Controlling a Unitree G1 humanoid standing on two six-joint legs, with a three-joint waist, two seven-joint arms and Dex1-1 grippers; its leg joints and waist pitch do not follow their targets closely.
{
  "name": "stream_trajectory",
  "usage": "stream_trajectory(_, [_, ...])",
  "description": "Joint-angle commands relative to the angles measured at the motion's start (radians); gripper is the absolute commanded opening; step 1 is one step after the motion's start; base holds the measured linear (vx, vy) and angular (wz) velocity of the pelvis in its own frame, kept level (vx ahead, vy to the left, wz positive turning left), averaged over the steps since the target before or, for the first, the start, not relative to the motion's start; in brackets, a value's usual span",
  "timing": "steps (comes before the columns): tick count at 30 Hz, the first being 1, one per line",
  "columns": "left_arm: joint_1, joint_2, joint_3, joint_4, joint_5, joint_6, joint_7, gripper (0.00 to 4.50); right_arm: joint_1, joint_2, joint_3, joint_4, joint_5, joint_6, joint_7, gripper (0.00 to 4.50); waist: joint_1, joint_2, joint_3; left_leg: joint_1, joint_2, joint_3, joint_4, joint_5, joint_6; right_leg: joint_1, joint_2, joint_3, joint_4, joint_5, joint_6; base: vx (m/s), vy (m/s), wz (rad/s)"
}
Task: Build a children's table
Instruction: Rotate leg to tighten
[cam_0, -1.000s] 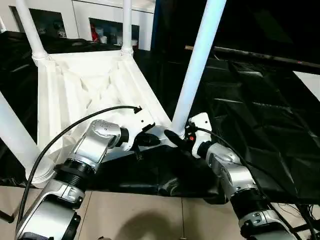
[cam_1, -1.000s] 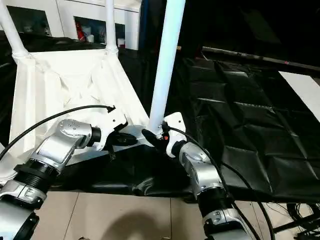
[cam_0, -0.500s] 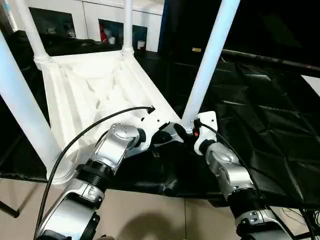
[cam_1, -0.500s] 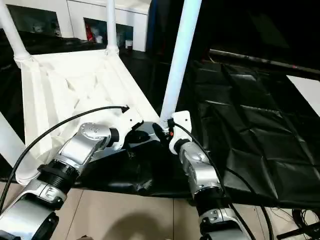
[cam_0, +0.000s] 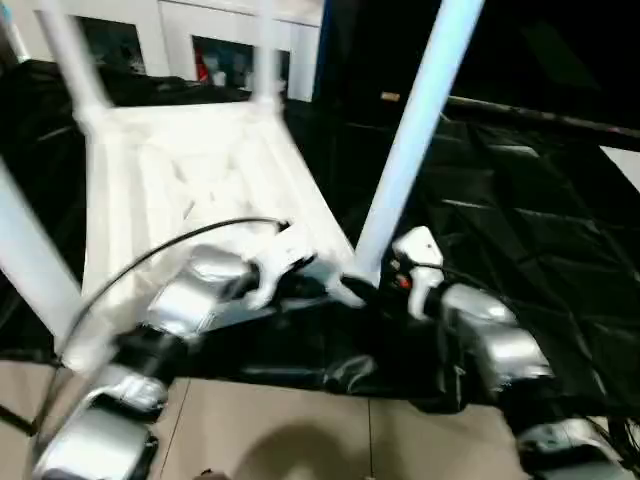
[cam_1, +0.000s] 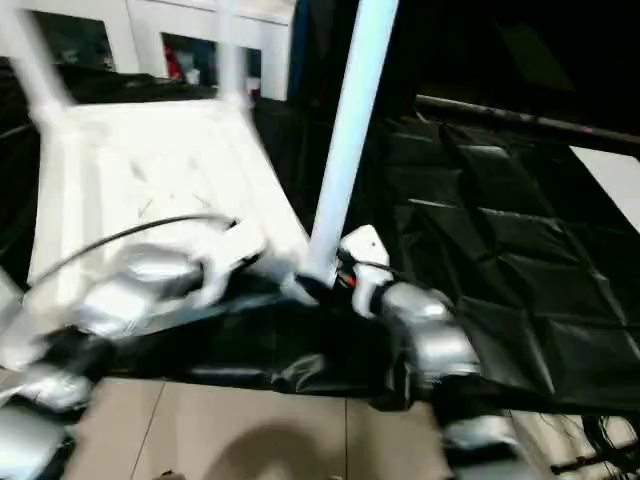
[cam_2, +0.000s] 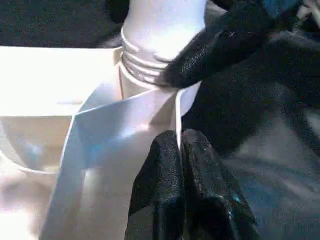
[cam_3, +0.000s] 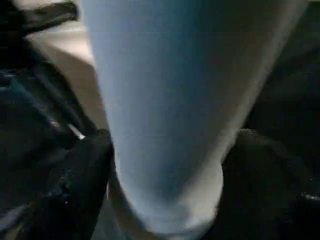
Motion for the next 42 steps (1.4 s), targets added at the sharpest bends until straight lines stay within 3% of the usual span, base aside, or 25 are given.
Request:
stream_trajectory(1, [0.021,0.003,-0.026,-0.035,-0.028,0.017,-0.07,0.0,0.005,-0.04,-0.009,-0.027,0.024,0.013,0.06,3.9,0.003,0.016,-0.055,0.01,0.01,0.009,-0.058,-0.216,0.036,0.048,-0.047,0.032,-0.062,-0.122,-0.222,0.0,0.0,0.0])
stream_trajectory(3, [0.035,0.031,-0.018,-0.058,-0.039,0.02,-0.1,0.0,0.009,-0.063,-0.012,-0.037,0.035,0.008,0.108,3.9,0.01,0.011,-0.053,0.009,0.01,0.01,-0.059,-0.219,0.033,0.048,-0.048,0.032,-0.061,-0.137,-0.219,0.0,0.0,0.0])
stream_trajectory(7, [0.044,0.048,-0.01,-0.056,-0.044,0.013,-0.109,0.0,0.019,-0.086,0.001,-0.055,0.063,0.025,0.185,3.9,0.016,0.011,-0.055,0.008,0.007,0.01,-0.058,-0.198,0.028,0.05,-0.047,0.032,-0.06,-0.124,-0.211,0.0,0.0,0.0])
stream_trajectory(8, [0.047,0.053,-0.009,-0.057,-0.048,0.011,-0.11,0.0,0.024,-0.096,0.012,-0.06,0.064,0.027,0.207,3.9,0.016,0.006,-0.056,0.008,0.007,0.011,-0.057,-0.193,0.029,0.051,-0.047,0.032,-0.059,-0.122,-0.21,0.0,0.0,0.0])
stream_trajectory(20, [0.047,0.053,0.003,-0.065,-0.048,0.012,-0.089,0.0,0.022,-0.086,0.028,-0.041,0.048,0.015,0.208,2.77,0.015,0.006,-0.057,0.006,0.005,0.01,-0.055,-0.181,0.025,0.05,-0.048,0.032,-0.059,-0.14,-0.202,0.0,0.0,0.0])
stream_trajectory(27, [0.052,0.055,0.001,-0.067,-0.052,0.012,-0.081,0.0,0.023,-0.084,0.039,-0.037,0.044,0.014,0.216,2.52,0.015,0.006,-0.057,0.006,0.005,0.01,-0.054,-0.186,0.025,0.049,-0.048,0.032,-0.06,-0.153,-0.198,0.0,0.0,0.0])
stream_trajectory(30, [0.033,0.003,0.014,-0.017,-0.029,0.013,0.022,0.0,0.024,-0.046,0.009,0.008,0.031,0.016,0.099,2.5,0.015,0.006,-0.055,0.005,0.005,0.01,-0.055,-0.187,0.021,0.048,-0.048,0.032,-0.061,-0.158,-0.197,0.0,0.0,0.0])
stream_trajectory(33, [-0.003,-0.065,0.032,0.052,-0.002,0.017,0.153,0.0,0.013,0.0,-0.034,0.068,0.015,0.029,-0.062,2.49,0.013,0.005,-0.05,0.013,0.002,0.008,-0.058,-0.263,-0.008,0.042,-0.052,0.032,-0.077,-0.311,-0.166,0.0,0.0,0.0])
stream_trajectory(34, [-0.035,-0.117,0.039,0.109,0.021,0.017,0.257,0.0,0.009,0.046,-0.067,0.087,0.017,0.051,-0.18,2.49,0.013,0.009,-0.051,0.009,0.003,0.004,-0.06,-0.264,-0.016,0.044,-0.053,0.032,-0.079,-0.339,-0.148,0.0,0.0,0.0])
stream_trajectory(36, [-0.051,-0.143,0.042,0.134,0.03,0.021,0.302,0.0,0.007,0.069,-0.082,0.092,0.018,0.064,-0.238,2.49,0.011,0.006,-0.05,0.015,0.001,0.005,-0.059,-0.294,-0.024,0.036,-0.053,0.032,-0.086,-0.379,-0.132,0.0,0.0,0.0])
stream_trajectory(37, [-0.069,-0.175,0.049,0.162,0.037,0.031,0.361,0.0,0.003,0.097,-0.094,0.096,0.014,0.072,-0.301,2.49,0.01,0.007,-0.053,0.004,0.0,0.001,-0.062,-0.276,-0.024,0.047,-0.052,0.03,-0.084,-0.373,-0.12,0.0,0.0,0.0])
stream_trajectory(39, [-0.081,-0.197,0.055,0.183,0.04,0.033,0.401,0.0,-0.002,0.119,-0.101,0.103,0.008,0.077,-0.356,2.49,0.011,0.012,-0.053,0.014,0.0,0.004,-0.059,-0.286,-0.021,0.035,-0.05,0.032,-0.088,-0.361,-0.117,0.0,0.0,0.0])
stream_trajectory(40, [-0.094,-0.219,0.059,0.203,0.044,0.033,0.439,0.0,-0.007,0.145,-0.109,0.105,0.013,0.085,-0.392,2.49,0.01,0.011,-0.054,0.008,-0.001,0.003,-0.06,-0.28,-0.019,0.038,-0.049,0.032,-0.086,-0.345,-0.119,0.0,0.0,0.0])
stream_trajectory(42, [-0.114,-0.248,0.06,0.233,0.052,0.025,0.49,0.0,-0.014,0.197,-0.128,0.098,0.038,0.106,-0.435,2.49,0.01,0.014,-0.055,0.008,-0.001,0.003,-0.061,-0.273,-0.017,0.04,-0.047,0.032,-0.083,-0.312,-0.124,0.0,0.0,0.0])
